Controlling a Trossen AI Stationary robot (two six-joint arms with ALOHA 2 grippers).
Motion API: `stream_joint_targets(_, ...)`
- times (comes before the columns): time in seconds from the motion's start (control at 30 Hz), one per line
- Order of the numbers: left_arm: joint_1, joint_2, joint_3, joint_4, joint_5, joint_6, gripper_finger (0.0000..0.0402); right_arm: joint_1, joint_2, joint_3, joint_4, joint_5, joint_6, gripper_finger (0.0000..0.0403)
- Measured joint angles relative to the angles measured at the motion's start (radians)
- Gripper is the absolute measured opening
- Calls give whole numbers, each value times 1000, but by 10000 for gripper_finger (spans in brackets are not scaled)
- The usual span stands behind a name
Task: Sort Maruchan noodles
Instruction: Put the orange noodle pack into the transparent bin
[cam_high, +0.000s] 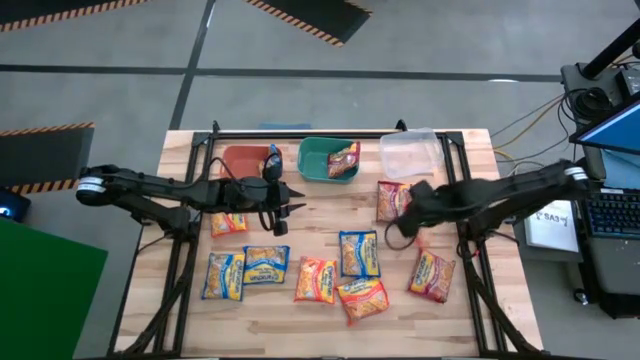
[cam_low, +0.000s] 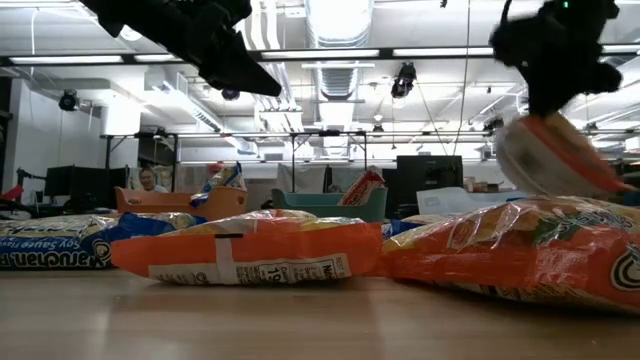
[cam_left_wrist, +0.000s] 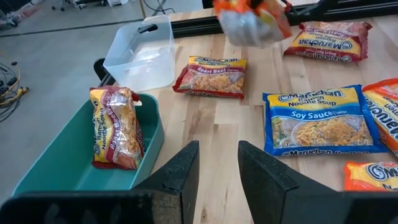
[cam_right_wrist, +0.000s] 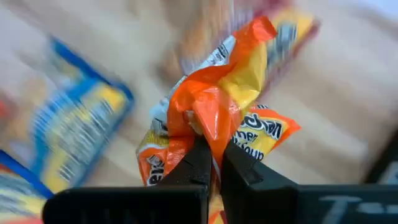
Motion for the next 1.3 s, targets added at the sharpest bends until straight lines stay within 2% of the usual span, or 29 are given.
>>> stream_joint_targets(0.17,0,0,0,3,0,0,94,-25,-140,-1,137,287,-78,9)
stream_joint_targets(0.4,0,0,0,3,0,0,94,-52,-228,-25,317,823,-175,9)
stream_joint_targets(0.47,0,0,0,3,0,0,94,-66,-230,-43,355,911,-186,9)
stream_joint_targets(0.53,0,0,0,3,0,0,94,-94,-228,-58,379,934,-218,9)
stream_joint_targets(0.8,0,0,0,3,0,0,94,-268,-165,-73,424,840,-265,9)
stream_joint_targets(0.9,0,0,0,3,0,0,94,-346,-126,-73,527,766,-396,9)
stream_joint_targets(1.03,0,0,0,3,0,0,94,-473,-58,-73,707,608,-627,9)
stream_joint_targets(1.13,0,0,0,2,1,0,94,-595,-10,-73,802,429,-835,8)
stream_joint_targets(1.3,0,0,0,-18,1,-1,94,-830,61,-72,831,-40,-1147,8)
